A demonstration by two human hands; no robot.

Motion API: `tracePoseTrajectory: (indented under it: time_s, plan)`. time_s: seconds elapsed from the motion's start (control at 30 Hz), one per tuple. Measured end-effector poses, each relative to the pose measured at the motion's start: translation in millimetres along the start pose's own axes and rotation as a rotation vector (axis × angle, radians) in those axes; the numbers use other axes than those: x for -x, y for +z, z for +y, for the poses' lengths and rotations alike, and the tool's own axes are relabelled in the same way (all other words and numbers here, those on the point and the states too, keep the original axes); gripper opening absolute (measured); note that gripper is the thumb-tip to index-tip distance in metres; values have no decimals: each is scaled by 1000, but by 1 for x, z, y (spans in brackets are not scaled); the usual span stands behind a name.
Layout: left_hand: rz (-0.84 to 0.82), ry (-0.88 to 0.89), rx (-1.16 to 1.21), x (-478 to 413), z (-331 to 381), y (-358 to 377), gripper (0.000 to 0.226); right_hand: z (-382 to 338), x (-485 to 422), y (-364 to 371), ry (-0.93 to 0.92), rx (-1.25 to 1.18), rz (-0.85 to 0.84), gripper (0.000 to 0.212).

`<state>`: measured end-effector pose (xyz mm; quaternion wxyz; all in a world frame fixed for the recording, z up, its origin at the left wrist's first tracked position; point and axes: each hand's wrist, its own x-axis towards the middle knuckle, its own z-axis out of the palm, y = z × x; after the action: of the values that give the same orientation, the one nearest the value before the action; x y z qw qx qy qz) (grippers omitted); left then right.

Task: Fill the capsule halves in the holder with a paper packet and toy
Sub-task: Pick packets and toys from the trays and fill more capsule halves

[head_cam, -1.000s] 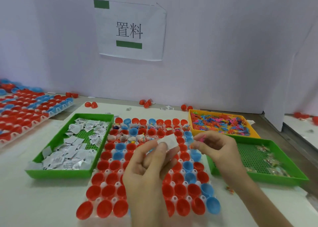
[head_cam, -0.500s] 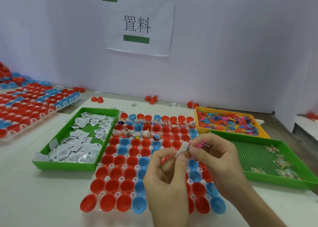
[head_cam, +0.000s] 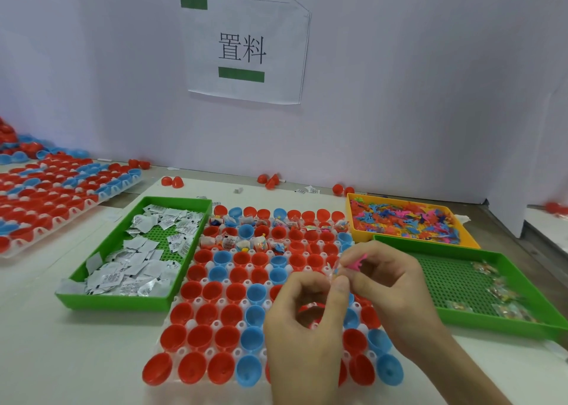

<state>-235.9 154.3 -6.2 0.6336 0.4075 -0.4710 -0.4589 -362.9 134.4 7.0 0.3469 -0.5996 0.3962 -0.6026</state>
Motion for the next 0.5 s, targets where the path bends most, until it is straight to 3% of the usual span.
tracePoseTrajectory:
  time_s: [0.1,0.43,0.5]
  plan:
    - [-15,21,-43,-4,-4,-6,11,-2,-1,0,-32,24,-18,13]
    - [-50,-27,76,-8,1,-18,6,4,-5,-9,13,12,98,14]
    - [-84,-35,96,-7,2,-20,16,4,-5,-10,54,60,88,16]
